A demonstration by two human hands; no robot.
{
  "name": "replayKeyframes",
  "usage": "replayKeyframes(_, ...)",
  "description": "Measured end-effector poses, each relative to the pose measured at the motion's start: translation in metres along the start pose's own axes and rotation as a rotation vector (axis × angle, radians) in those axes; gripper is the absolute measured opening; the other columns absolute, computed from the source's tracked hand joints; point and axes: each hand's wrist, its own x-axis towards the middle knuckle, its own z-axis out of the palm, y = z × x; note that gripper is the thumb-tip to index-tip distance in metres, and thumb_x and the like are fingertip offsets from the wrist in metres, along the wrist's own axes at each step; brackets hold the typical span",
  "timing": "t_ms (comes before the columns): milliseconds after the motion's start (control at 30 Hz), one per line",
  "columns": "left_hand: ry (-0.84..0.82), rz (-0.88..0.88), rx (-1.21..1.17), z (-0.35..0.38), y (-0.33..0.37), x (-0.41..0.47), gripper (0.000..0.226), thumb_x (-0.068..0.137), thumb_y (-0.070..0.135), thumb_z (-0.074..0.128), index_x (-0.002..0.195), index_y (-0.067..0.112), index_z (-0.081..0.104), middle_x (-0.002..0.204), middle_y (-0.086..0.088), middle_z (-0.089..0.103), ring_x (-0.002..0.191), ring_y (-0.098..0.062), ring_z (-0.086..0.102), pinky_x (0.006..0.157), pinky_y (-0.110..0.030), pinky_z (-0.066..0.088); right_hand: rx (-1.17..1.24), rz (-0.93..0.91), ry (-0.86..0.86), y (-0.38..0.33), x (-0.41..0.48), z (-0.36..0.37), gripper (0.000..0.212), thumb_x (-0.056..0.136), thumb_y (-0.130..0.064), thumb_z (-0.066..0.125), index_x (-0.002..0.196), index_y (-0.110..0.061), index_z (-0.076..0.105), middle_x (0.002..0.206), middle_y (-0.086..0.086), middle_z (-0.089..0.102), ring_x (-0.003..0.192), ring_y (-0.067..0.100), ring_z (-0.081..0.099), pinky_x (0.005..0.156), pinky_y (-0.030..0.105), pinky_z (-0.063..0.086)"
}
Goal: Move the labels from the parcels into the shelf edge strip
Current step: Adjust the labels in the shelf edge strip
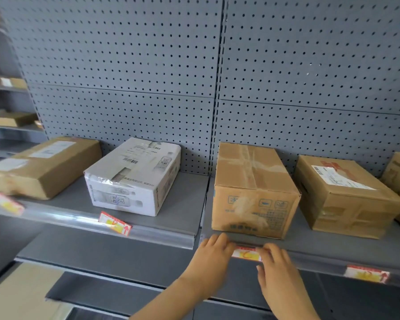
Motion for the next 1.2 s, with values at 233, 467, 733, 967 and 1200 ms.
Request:
replayKeyframes(233,0.115,-0.164,-0.046,-0.012,-0.053,-0.041,0.041,0.086,0.010,0.042,0.126,0.018,0.048,0.126,-0.005,0.047,0.111,-0.027,0.046,0.092,-0.033,0.035,0.139,-0.167,0.083,-0.045,0.011,0.007,0.039,0.050,0.001,0.087,0.083,-0.013,0.072,0.089,0.006,0.067,0.075,0.028,0.068,0.056,0.038,0.057)
replayKeyframes(467,0.308,-0.340,0.034,-0.067,-0.162,-0.083,0.037,0.085,0.000,0.051,0.116,0.017,0.063,0.117,-0.003,0.059,0.103,-0.028,0.055,0.088,-0.036,0.045,0.252,-0.380,0.017,-0.128,0.027,0.023,0.027,0.065,-0.009,0.081,0.088,-0.019,0.070,0.092,-0.002,0.066,0.085,0.016,0.066,0.071,0.023,0.050)
replayKeyframes(733,0.102,-0.264,0.084,-0.089,-0.266,-0.104,0.023,0.096,0.018,0.047,0.109,0.026,0.065,0.112,0.005,0.061,0.104,-0.020,0.052,0.084,-0.029,0.046,0.373,-0.295,0.047,-0.233,0.056,0.054,0.023,0.093,-0.020,0.050,0.113,-0.026,0.059,0.115,-0.011,0.053,0.110,0.007,0.047,0.087,0.020,0.040)
replayKeyframes(967,0.155,-0.146,-0.143,-0.083,-0.295,-0.110,0.021,0.096,0.018,0.047,0.101,0.022,0.068,0.106,0.004,0.063,0.099,-0.017,0.056,0.075,-0.032,0.050,0.340,-0.151,0.070,-0.289,0.072,0.063,0.024,0.094,-0.022,0.050,0.115,-0.030,0.055,0.114,-0.016,0.049,0.107,0.002,0.045,0.086,0.018,0.042)
replayKeyframes(1200,0.328,-0.037,-0.275,-0.070,-0.291,-0.122,0.018,0.072,0.000,0.078,0.068,0.017,0.072,0.067,-0.002,0.063,0.066,-0.024,0.058,0.054,-0.030,0.051,0.211,-0.167,0.093,-0.307,0.087,0.066,0.015,0.093,-0.020,0.053,0.101,-0.021,0.066,0.104,-0.007,0.055,0.096,0.011,0.052,0.077,0.026,0.047)
